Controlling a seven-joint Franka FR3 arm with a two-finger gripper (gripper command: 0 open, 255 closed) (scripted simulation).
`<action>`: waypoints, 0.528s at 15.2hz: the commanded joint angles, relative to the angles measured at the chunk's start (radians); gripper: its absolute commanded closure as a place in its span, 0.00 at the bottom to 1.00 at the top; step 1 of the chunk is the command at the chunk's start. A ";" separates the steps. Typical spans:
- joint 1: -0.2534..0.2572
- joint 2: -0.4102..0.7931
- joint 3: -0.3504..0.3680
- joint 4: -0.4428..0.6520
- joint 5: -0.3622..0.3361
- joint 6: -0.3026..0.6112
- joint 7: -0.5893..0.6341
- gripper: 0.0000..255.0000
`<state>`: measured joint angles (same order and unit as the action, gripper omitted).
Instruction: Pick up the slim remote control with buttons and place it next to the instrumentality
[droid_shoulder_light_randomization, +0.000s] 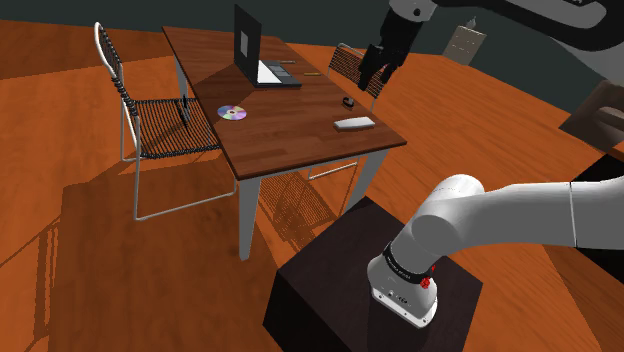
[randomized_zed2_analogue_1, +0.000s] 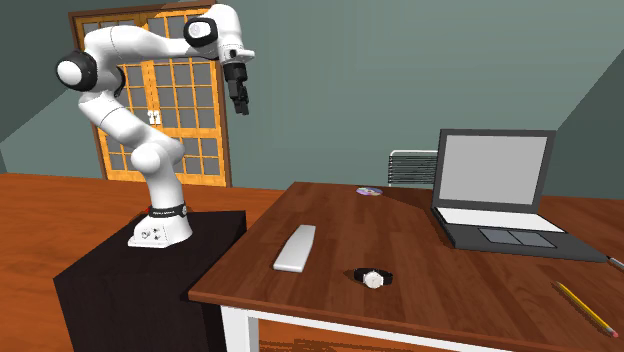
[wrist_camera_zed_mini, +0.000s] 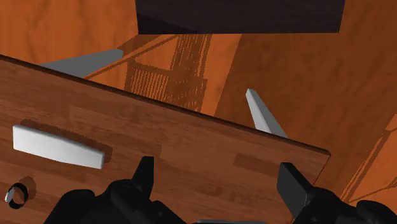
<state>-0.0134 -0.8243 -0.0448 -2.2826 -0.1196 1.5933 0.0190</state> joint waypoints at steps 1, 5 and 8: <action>0.000 0.000 0.000 0.000 0.000 0.000 0.000 0.00; 0.017 0.005 -0.108 -0.061 -0.068 0.055 -0.187 0.00; 0.030 0.030 -0.191 -0.087 -0.121 0.102 -0.326 0.00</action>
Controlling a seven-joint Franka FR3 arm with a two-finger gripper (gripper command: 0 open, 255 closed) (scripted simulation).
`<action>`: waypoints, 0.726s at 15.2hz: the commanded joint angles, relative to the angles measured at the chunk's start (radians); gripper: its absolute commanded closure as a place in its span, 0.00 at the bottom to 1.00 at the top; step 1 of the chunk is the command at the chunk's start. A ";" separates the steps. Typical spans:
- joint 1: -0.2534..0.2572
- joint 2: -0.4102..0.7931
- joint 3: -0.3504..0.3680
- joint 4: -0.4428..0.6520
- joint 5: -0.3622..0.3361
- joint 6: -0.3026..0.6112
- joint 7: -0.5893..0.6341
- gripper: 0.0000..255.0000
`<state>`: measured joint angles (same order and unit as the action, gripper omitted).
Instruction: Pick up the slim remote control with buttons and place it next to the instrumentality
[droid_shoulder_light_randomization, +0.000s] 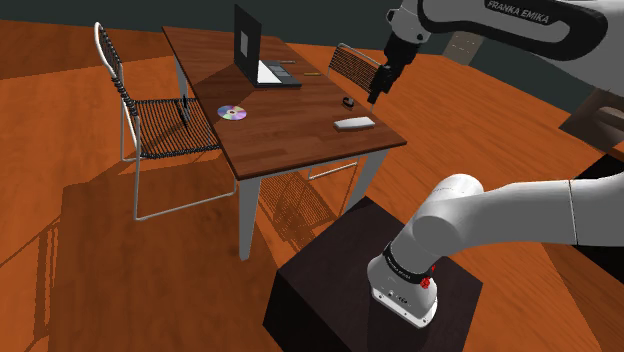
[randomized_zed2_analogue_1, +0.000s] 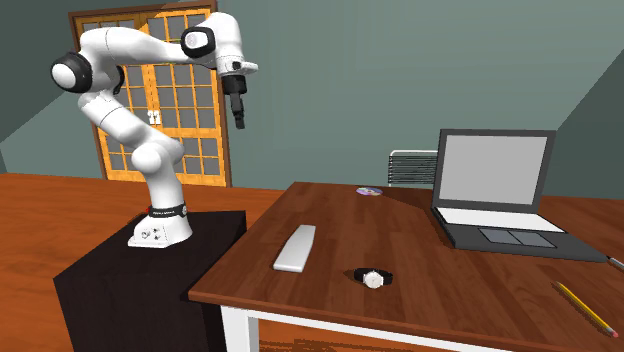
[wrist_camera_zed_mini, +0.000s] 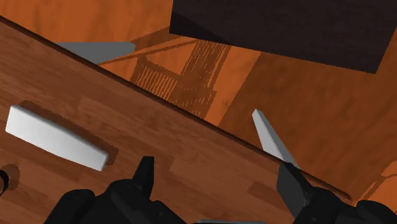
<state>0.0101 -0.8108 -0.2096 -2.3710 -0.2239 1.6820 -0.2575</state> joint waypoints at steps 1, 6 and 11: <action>0.011 0.028 -0.054 -0.004 -0.033 0.030 -0.096 0.00; 0.040 0.120 -0.197 -0.005 -0.107 0.122 -0.326 0.00; 0.088 0.258 -0.344 0.035 -0.149 0.225 -0.559 0.00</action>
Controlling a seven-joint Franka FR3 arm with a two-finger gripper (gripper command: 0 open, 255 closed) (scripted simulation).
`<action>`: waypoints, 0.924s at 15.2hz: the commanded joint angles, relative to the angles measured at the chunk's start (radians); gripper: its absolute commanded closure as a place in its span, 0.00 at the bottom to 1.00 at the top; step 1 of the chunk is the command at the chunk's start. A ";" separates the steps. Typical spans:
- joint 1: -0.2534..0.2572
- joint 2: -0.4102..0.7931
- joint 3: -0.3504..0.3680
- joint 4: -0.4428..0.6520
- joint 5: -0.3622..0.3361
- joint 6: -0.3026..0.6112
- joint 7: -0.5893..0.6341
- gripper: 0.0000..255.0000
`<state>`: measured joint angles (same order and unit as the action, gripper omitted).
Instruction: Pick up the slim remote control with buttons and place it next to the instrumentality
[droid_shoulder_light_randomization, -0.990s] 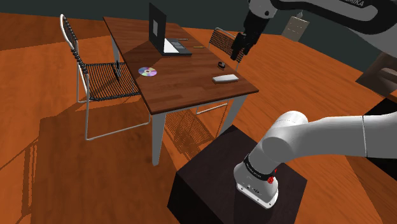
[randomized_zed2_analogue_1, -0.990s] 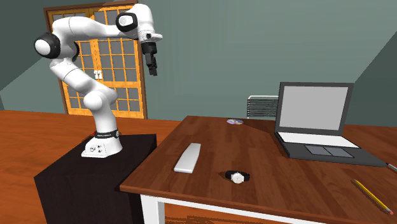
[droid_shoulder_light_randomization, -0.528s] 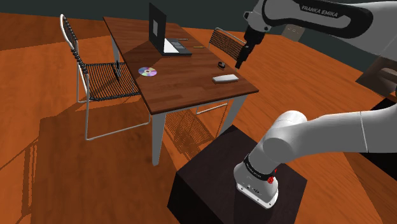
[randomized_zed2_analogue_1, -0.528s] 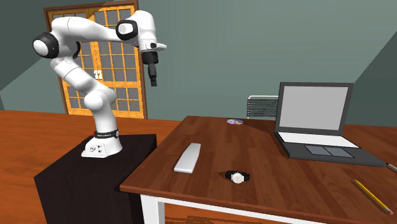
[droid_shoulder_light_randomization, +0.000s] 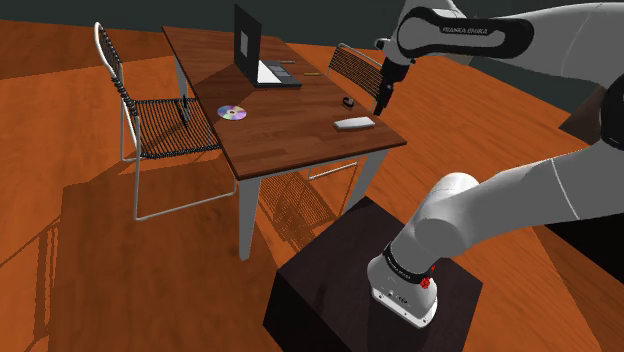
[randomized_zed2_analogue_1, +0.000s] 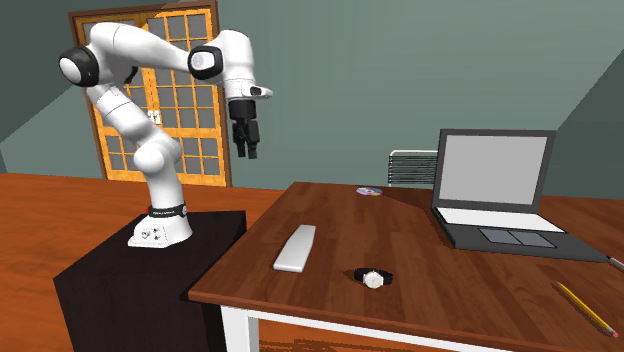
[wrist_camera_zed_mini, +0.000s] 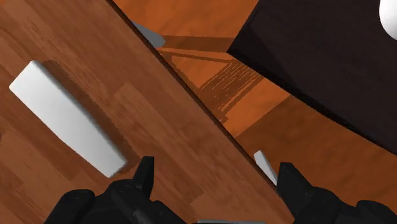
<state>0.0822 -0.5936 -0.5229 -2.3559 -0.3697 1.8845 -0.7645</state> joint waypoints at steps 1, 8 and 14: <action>0.029 0.074 -0.061 0.033 -0.005 0.044 -0.100 0.00; 0.138 0.364 -0.277 0.156 0.075 0.199 -0.470 0.00; 0.158 0.717 -0.379 0.310 0.346 0.302 -0.881 0.00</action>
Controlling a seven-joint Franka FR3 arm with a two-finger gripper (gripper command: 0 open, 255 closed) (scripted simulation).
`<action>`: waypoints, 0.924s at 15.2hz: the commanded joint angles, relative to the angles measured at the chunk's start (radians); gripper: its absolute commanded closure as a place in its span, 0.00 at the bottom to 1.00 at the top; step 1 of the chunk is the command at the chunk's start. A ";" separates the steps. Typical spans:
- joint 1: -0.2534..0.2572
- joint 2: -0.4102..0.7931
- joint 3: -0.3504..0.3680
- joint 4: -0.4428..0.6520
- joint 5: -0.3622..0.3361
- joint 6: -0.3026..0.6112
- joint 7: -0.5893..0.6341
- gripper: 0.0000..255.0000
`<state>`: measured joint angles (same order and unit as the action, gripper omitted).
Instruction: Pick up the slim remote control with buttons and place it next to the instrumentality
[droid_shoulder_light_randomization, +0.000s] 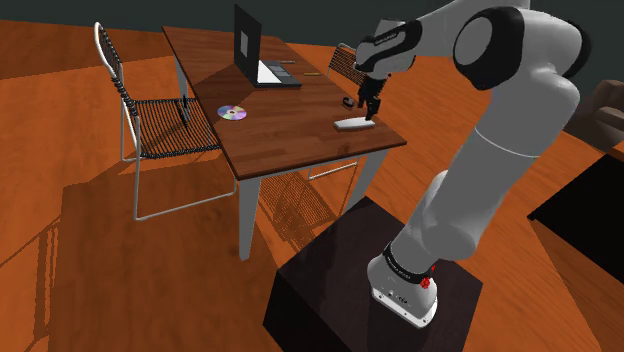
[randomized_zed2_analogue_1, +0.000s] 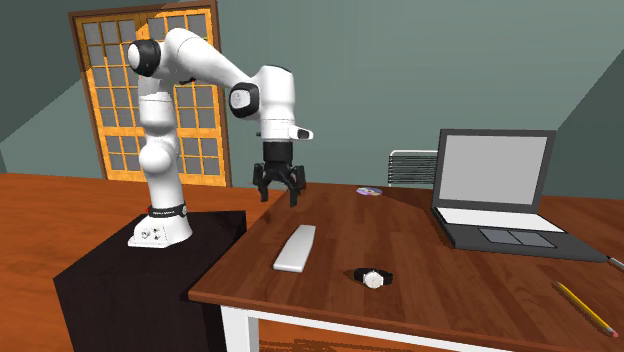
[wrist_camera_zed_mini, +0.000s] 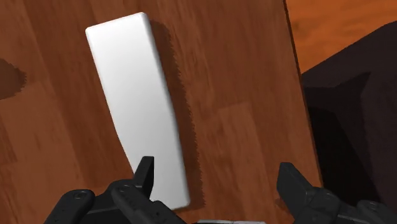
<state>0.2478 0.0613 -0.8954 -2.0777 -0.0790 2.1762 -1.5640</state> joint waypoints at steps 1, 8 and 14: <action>-0.029 0.121 0.004 0.063 0.105 0.018 -0.148 0.00; -0.169 0.353 0.110 0.208 0.263 0.051 -0.382 0.00; -0.197 0.400 0.136 0.191 0.301 0.107 -0.407 0.00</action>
<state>0.0564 0.4533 -0.7633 -1.8869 0.2159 2.2763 -1.9659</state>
